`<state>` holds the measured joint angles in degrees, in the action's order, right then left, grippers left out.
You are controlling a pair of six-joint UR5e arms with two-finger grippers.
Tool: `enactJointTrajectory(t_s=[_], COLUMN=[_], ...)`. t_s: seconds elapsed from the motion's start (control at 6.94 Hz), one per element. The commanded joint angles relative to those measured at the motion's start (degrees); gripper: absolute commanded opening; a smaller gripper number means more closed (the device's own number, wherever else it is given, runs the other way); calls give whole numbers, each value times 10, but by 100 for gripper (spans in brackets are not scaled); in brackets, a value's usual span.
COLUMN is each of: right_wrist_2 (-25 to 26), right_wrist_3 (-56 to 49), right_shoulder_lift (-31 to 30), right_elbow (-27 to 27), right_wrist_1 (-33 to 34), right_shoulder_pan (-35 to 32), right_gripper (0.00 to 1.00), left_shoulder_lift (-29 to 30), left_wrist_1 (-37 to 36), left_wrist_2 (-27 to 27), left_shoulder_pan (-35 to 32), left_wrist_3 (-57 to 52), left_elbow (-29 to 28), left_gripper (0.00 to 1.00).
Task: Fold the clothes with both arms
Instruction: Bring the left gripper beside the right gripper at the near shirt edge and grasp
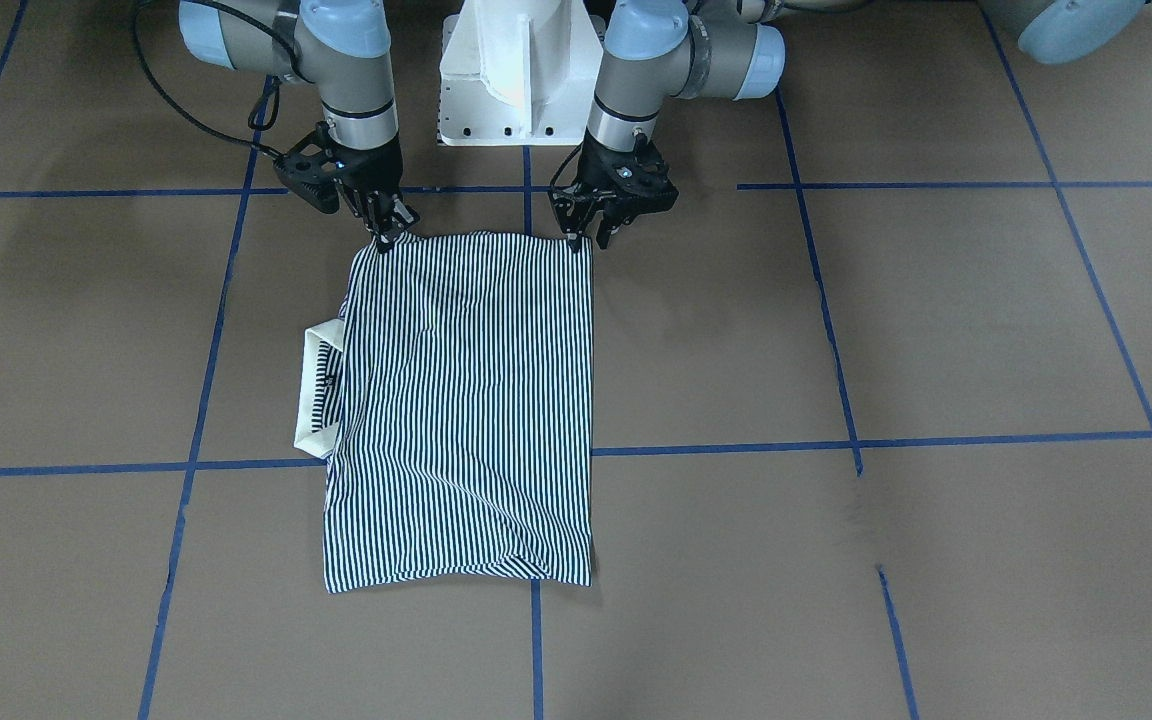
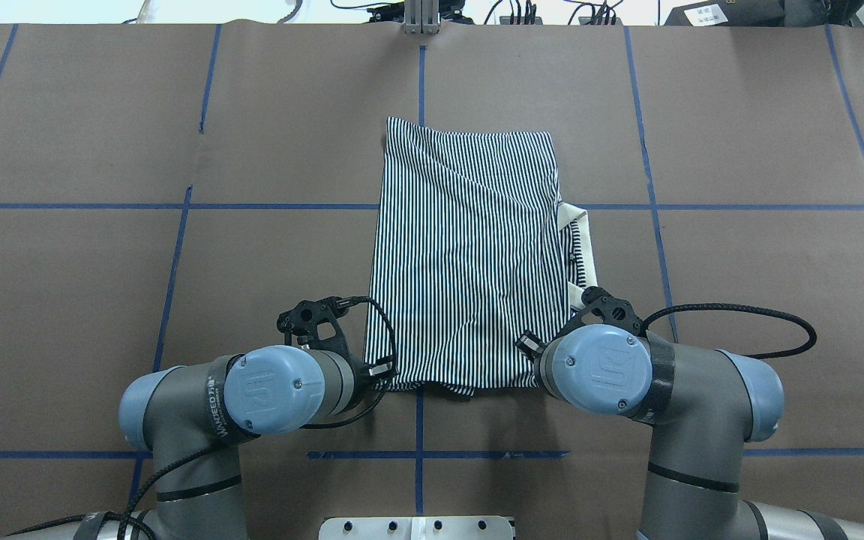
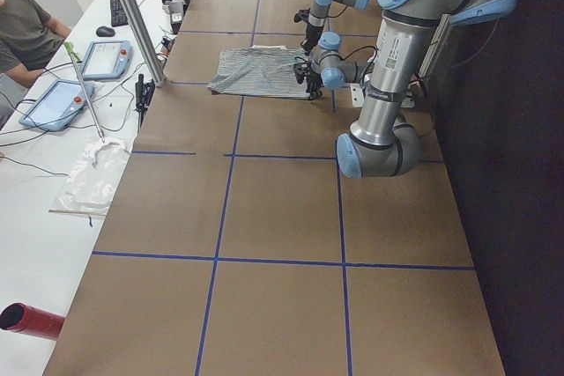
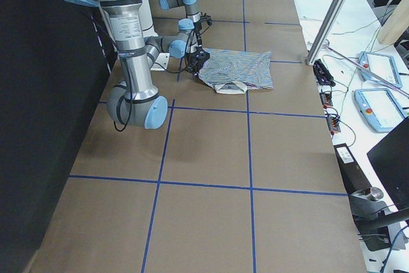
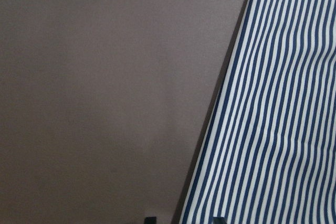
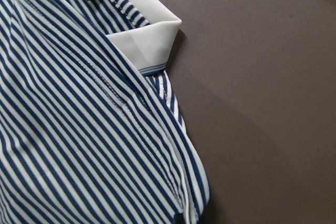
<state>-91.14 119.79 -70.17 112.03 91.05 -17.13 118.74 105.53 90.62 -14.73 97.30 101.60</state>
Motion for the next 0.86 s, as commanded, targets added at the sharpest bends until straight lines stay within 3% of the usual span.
enactJointTrajectory(t_s=[0.0,0.14,0.72], right_wrist_2=[-1,-1,-3], right_wrist_3=[0,0,0], right_shoulder_lift=[0,0,-1], right_elbow=[0,0,4], right_wrist_1=[0,0,-3], right_shoulder_pan=[0,0,-2], right_gripper=[0,0,0], left_shoulder_lift=[0,0,15], left_wrist_1=[0,0,-1], left_wrist_2=[1,1,4], left_shoulder_pan=[1,1,1], left_wrist_3=[2,2,-3], left_elbow=[-4,-6,6], left_gripper=[31,0,0])
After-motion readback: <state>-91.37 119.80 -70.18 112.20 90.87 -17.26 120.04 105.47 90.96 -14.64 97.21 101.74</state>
